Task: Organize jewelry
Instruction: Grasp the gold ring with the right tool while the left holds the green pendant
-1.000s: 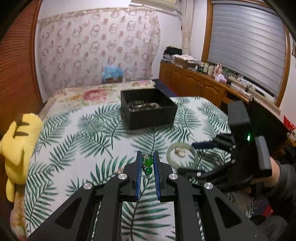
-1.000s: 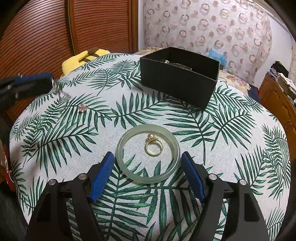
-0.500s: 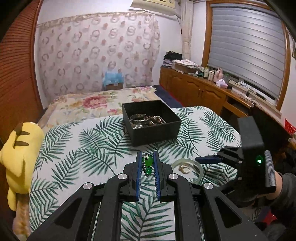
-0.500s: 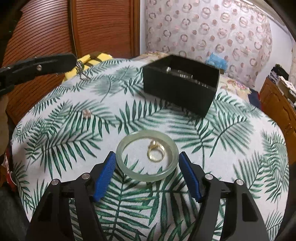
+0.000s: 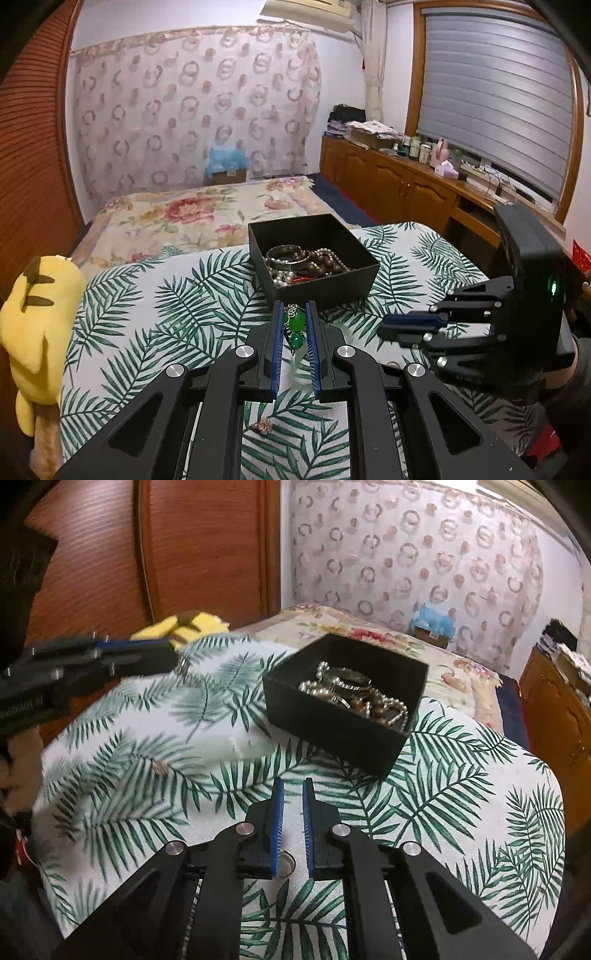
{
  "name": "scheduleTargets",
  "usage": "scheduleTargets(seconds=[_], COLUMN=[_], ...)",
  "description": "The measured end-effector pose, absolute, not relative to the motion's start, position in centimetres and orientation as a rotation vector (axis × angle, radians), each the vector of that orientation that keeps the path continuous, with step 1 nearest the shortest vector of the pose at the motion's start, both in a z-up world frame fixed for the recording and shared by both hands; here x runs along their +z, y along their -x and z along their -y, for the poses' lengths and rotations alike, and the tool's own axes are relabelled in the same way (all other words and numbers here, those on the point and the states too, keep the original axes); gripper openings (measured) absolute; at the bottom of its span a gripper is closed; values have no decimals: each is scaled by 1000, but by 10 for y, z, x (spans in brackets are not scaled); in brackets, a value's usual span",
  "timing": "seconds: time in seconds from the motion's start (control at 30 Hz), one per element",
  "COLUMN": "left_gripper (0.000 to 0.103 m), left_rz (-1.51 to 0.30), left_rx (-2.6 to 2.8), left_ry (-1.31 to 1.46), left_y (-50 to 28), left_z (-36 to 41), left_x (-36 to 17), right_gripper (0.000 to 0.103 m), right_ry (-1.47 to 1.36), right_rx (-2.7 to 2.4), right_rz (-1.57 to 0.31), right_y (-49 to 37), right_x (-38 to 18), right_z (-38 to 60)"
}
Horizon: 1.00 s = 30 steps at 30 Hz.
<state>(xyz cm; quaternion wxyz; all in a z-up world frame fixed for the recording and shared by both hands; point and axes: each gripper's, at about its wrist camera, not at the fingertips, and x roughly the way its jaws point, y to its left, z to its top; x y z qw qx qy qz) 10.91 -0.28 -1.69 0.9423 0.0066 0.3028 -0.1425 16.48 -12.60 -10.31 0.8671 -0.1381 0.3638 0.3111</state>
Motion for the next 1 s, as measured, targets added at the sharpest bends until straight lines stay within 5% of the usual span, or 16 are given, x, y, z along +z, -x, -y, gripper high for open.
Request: scheduleTargets(seconds=[0.37, 0.5, 1.0], left_gripper=[11, 11, 11], left_rz=[-611, -598, -597], left_rx=[-254, -226, -146], left_ry=[-5, -2, 27], left_y=[-99, -93, -83], left_z=[-16, -31, -80], left_x=[-16, -11, -11], right_gripper=[14, 31, 31], right_ry=[217, 235, 243], right_rx=[723, 736, 747], right_rz=[-767, -764, -840], right_y=[-166, -166, -224], right_x=[-109, -108, -123], right_z=[109, 89, -4])
